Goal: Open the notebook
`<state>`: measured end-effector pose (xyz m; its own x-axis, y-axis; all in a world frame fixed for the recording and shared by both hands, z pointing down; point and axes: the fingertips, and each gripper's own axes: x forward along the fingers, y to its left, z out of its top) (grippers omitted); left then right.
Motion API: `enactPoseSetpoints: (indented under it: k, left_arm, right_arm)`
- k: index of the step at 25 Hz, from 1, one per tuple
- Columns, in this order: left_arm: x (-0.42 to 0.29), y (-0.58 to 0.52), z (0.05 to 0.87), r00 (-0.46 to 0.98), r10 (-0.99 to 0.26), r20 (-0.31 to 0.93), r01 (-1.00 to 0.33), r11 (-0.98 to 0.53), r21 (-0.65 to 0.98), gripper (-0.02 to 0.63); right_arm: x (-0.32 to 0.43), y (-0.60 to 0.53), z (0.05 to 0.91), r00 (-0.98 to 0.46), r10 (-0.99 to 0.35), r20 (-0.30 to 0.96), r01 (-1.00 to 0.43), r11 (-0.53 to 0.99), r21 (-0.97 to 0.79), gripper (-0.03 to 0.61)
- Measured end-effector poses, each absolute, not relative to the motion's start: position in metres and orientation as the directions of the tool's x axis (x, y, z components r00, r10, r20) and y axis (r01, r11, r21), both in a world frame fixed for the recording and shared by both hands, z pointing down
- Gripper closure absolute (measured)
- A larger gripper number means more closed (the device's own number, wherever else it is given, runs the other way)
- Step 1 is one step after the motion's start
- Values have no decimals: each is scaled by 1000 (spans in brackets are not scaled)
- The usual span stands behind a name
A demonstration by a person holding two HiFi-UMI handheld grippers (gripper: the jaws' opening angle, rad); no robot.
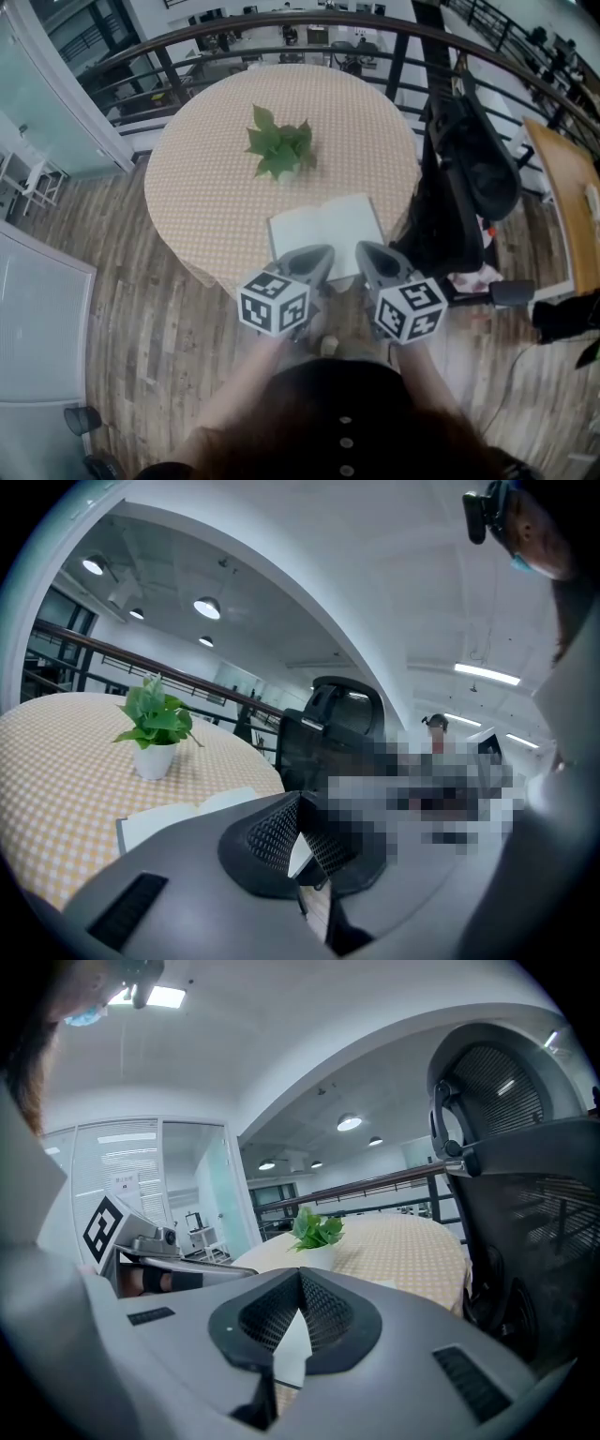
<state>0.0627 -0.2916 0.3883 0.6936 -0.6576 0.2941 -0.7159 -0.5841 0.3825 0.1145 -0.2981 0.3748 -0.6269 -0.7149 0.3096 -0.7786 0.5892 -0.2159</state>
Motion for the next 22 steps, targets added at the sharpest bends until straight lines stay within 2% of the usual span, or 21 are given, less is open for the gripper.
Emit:
enactPoseSetpoints:
  k: [22]
  left_arm:
    - [75, -292, 392, 639, -712, 293, -759, -518, 395, 606]
  right_arm:
    - [116, -297, 393, -693, -644, 325, -718, 659, -224, 568]
